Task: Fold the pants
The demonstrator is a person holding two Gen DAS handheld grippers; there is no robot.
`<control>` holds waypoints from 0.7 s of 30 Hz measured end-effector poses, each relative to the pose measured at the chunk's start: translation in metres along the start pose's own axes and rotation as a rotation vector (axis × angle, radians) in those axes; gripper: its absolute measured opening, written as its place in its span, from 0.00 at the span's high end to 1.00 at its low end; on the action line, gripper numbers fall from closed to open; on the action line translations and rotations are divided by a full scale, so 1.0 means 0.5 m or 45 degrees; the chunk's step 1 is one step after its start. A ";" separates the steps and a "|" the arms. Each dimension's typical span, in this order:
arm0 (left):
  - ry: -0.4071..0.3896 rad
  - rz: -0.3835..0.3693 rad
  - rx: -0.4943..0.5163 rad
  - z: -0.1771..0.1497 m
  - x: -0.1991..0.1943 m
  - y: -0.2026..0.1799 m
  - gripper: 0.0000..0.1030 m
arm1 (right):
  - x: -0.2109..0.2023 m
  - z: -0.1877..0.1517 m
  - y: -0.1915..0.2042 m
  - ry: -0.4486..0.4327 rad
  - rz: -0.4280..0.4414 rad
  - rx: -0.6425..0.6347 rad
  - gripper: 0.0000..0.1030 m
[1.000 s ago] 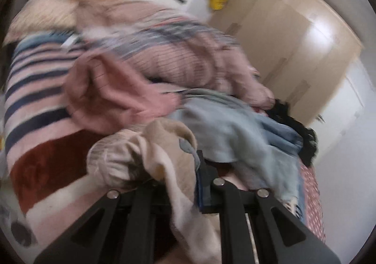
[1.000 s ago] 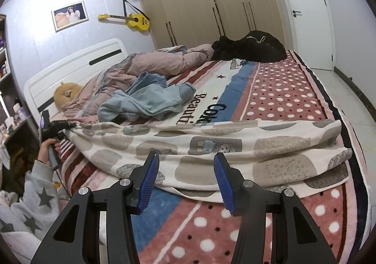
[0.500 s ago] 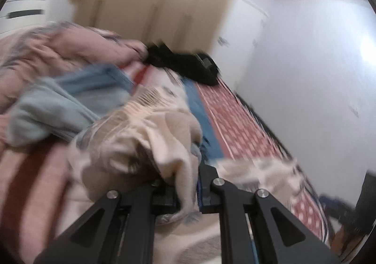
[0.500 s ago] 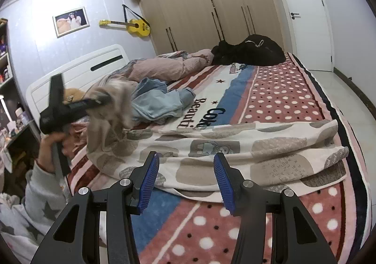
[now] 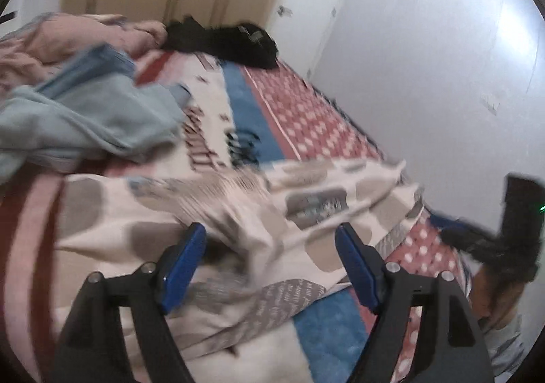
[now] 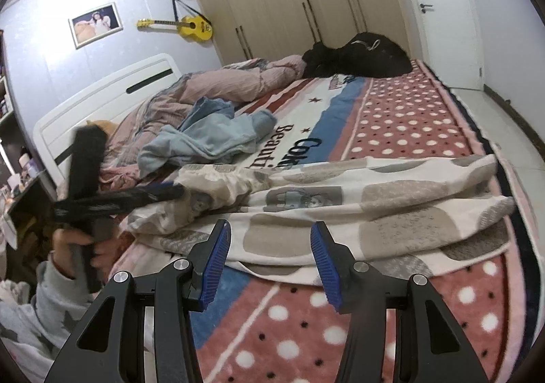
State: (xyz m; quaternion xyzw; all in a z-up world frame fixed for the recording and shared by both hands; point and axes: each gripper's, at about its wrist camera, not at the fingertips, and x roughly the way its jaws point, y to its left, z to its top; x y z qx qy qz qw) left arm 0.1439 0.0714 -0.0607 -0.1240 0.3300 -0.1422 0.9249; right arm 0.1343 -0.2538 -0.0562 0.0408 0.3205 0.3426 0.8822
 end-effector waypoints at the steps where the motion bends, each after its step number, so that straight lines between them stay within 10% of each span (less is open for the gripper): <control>1: -0.025 0.009 -0.018 0.004 -0.020 0.011 0.26 | 0.019 0.007 0.007 0.018 0.021 0.003 0.55; 9: -0.253 0.291 -0.075 0.038 -0.142 0.134 0.19 | 0.225 0.039 0.131 0.153 0.061 -0.007 0.17; 14: -0.289 0.367 -0.047 0.021 -0.141 0.183 0.15 | 0.344 0.036 0.205 0.202 -0.032 -0.025 0.16; 21: -0.320 0.268 -0.080 -0.001 -0.127 0.206 0.15 | 0.426 0.042 0.238 0.181 -0.485 -0.127 0.18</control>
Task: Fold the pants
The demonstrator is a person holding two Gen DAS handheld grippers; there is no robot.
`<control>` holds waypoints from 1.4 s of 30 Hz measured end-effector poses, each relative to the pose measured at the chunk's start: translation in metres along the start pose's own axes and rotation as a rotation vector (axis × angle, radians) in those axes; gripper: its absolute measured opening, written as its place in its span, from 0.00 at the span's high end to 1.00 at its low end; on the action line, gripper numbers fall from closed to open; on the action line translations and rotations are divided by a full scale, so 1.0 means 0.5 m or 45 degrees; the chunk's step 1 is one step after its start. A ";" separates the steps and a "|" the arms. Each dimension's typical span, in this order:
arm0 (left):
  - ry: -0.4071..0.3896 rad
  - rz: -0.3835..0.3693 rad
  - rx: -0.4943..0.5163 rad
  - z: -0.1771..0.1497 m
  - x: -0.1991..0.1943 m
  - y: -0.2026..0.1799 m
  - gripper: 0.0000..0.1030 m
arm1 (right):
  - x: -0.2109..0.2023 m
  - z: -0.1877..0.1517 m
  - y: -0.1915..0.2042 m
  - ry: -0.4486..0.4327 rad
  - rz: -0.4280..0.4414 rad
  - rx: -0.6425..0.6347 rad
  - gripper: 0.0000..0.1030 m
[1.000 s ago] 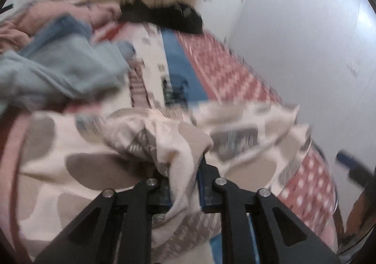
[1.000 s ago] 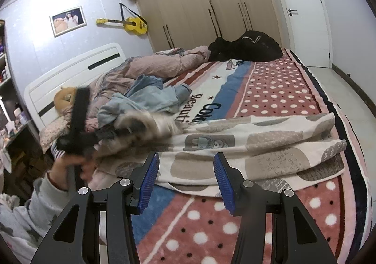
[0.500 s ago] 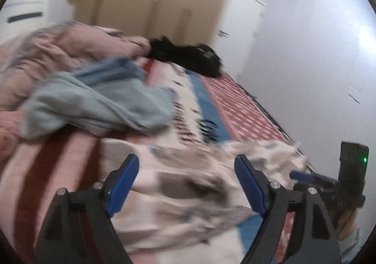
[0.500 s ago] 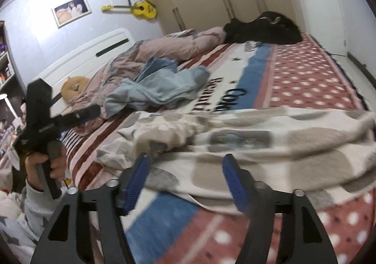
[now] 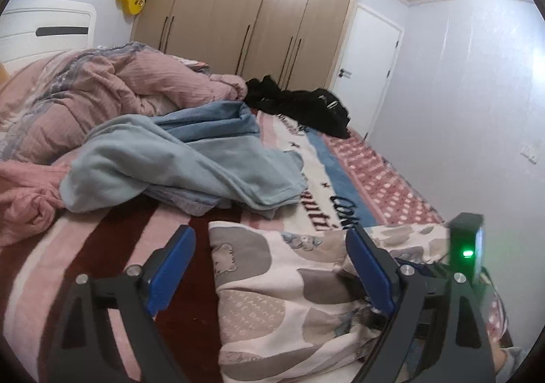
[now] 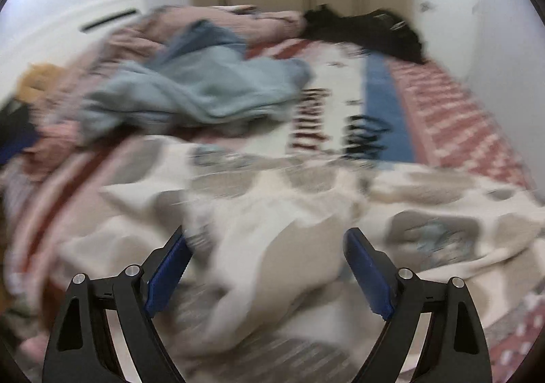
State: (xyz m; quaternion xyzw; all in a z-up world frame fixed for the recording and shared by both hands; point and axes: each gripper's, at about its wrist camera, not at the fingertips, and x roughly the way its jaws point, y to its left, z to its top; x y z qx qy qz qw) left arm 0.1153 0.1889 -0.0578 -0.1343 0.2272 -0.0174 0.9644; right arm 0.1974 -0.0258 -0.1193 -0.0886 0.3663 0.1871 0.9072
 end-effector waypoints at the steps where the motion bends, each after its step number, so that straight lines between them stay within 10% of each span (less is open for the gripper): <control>1: -0.007 -0.008 0.001 -0.002 -0.005 -0.001 0.15 | 0.002 -0.001 -0.018 -0.004 -0.011 0.039 0.19; 10: 0.106 -0.006 0.017 -0.043 0.019 -0.005 0.15 | -0.040 -0.067 -0.222 0.015 0.028 0.437 0.42; 19: 0.148 -0.007 0.010 -0.071 0.027 0.000 0.15 | 0.002 -0.052 -0.248 0.082 0.480 0.507 0.40; 22: 0.149 -0.037 -0.007 -0.072 0.032 -0.003 0.15 | 0.024 -0.040 -0.237 0.143 0.503 0.516 0.78; 24: 0.154 -0.038 0.011 -0.075 0.034 -0.009 0.15 | 0.014 -0.039 -0.237 0.115 0.466 0.517 0.86; 31: 0.168 -0.068 0.010 -0.082 0.038 -0.016 0.15 | -0.017 -0.045 -0.285 0.095 0.367 0.556 0.85; 42: 0.170 -0.043 0.011 -0.085 0.039 -0.014 0.15 | -0.134 -0.077 -0.364 -0.019 0.267 0.528 0.46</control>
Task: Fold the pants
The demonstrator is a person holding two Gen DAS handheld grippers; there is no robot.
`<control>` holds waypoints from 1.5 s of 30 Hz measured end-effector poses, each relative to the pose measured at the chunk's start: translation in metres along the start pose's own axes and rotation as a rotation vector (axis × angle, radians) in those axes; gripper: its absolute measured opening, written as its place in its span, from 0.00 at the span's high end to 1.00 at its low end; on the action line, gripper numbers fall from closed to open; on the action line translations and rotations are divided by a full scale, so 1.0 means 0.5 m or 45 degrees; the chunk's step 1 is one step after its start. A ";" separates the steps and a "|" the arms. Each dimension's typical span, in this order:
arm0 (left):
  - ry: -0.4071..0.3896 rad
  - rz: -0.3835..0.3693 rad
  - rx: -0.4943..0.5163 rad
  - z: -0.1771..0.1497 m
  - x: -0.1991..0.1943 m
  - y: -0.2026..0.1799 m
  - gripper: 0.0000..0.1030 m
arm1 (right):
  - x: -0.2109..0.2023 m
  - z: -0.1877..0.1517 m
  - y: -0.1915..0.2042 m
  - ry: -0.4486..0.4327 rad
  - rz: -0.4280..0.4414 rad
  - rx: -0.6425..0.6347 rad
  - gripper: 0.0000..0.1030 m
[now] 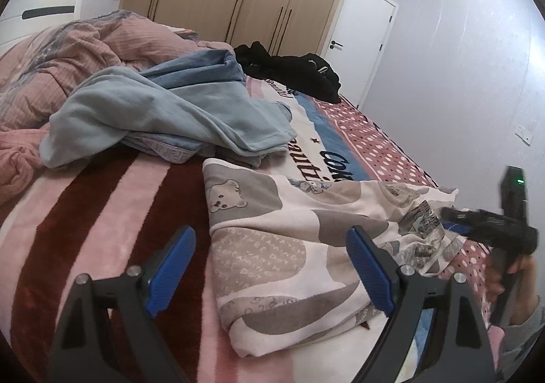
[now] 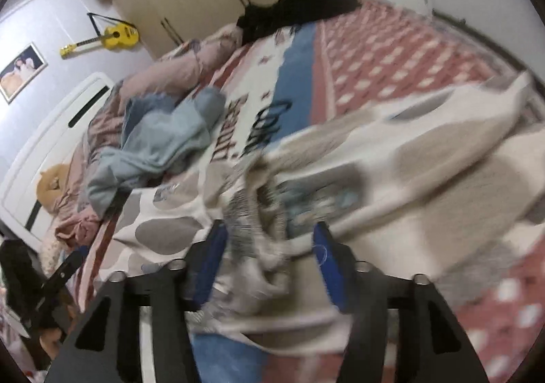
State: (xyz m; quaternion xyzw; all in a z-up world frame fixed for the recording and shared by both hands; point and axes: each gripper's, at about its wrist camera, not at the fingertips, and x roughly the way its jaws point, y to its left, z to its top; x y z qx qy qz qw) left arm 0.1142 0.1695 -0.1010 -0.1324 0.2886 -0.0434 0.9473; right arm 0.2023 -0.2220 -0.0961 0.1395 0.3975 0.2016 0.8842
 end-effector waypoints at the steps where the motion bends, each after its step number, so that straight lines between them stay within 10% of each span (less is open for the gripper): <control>1: -0.001 0.003 0.000 0.000 0.001 0.001 0.15 | -0.025 -0.002 -0.020 -0.020 -0.015 0.024 0.46; 6: -0.012 0.005 -0.018 0.003 0.005 0.000 0.14 | -0.084 -0.005 -0.055 -0.081 0.063 0.064 0.44; 14: 0.072 -0.129 0.042 -0.007 0.022 -0.026 0.14 | 0.023 0.014 0.136 0.085 0.326 -0.209 0.46; 18: 0.265 -0.324 0.077 -0.036 0.056 -0.036 0.14 | 0.074 -0.035 0.131 0.221 0.288 -0.225 0.47; 23: 0.367 -0.331 0.060 -0.071 0.081 -0.030 0.14 | 0.085 -0.089 0.038 0.298 0.233 -0.144 0.64; 32: 0.176 -0.259 -0.060 -0.029 0.033 0.009 0.13 | 0.067 -0.019 0.115 0.190 0.314 -0.296 0.55; 45: 0.131 -0.149 -0.123 -0.026 0.040 0.044 0.13 | 0.220 0.071 0.093 0.239 0.146 -0.311 0.49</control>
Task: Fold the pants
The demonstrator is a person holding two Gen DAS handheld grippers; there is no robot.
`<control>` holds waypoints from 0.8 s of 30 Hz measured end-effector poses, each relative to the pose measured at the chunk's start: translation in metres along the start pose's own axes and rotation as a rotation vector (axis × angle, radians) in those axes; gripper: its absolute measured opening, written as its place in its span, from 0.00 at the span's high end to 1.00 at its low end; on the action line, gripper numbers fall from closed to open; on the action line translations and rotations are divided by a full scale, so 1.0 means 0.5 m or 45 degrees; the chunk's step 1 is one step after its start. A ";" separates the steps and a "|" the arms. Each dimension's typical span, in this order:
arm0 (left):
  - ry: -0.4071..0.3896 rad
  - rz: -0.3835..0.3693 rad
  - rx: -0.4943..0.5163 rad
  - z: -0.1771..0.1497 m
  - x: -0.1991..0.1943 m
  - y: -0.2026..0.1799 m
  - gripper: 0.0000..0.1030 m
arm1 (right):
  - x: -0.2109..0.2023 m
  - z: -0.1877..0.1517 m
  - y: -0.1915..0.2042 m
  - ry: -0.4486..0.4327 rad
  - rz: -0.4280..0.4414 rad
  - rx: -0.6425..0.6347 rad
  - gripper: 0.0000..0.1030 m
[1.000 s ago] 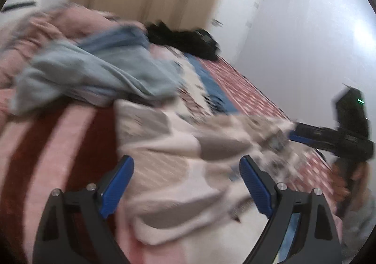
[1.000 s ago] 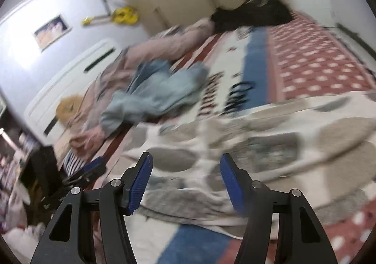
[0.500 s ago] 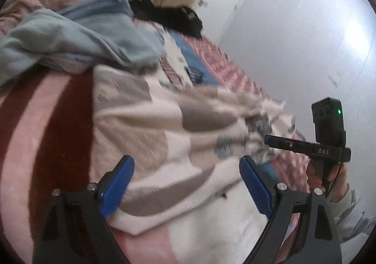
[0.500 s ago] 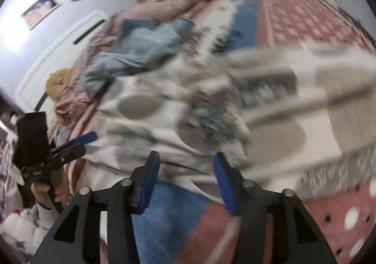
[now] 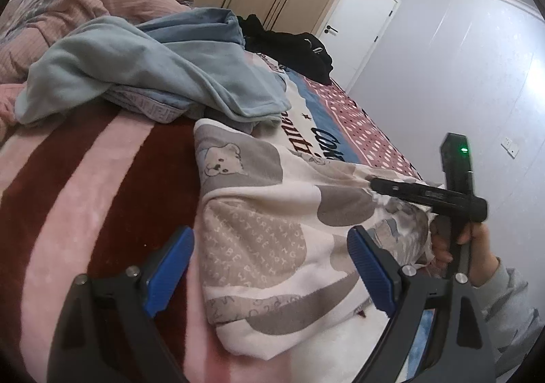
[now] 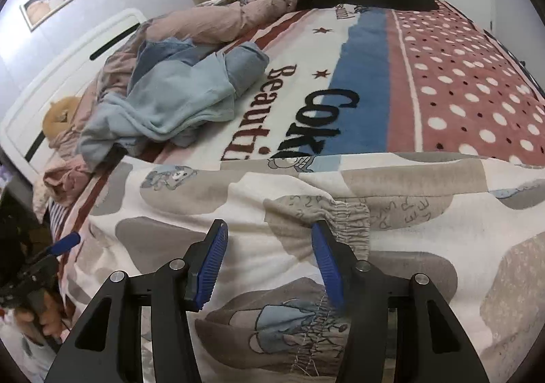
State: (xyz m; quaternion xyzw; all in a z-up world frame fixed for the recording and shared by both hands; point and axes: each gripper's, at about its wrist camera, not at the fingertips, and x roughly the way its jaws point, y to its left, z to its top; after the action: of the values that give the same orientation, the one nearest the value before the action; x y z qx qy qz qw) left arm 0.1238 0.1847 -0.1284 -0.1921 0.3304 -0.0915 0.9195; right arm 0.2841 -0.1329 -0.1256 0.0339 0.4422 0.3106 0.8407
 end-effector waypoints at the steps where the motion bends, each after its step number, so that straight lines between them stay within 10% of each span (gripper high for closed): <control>1: -0.004 -0.005 -0.009 0.000 0.000 0.001 0.13 | -0.025 -0.005 0.005 -0.021 0.008 0.007 0.47; 6: -0.048 -0.010 -0.022 0.005 -0.016 0.001 0.12 | -0.179 -0.074 -0.020 -0.159 0.004 0.096 0.28; 13: -0.066 -0.014 -0.060 0.011 -0.015 0.002 0.10 | -0.299 -0.232 -0.211 -0.224 -0.180 0.641 0.24; 24: -0.084 0.071 0.101 0.107 0.006 -0.057 0.10 | -0.308 -0.213 -0.331 -0.404 -0.296 0.887 0.52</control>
State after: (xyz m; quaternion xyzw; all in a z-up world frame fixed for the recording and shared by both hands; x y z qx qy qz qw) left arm 0.1595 0.1734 -0.0802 -0.1492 0.3012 -0.0725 0.9390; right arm 0.2200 -0.3744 -0.1341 0.3144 0.3865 0.0356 0.8663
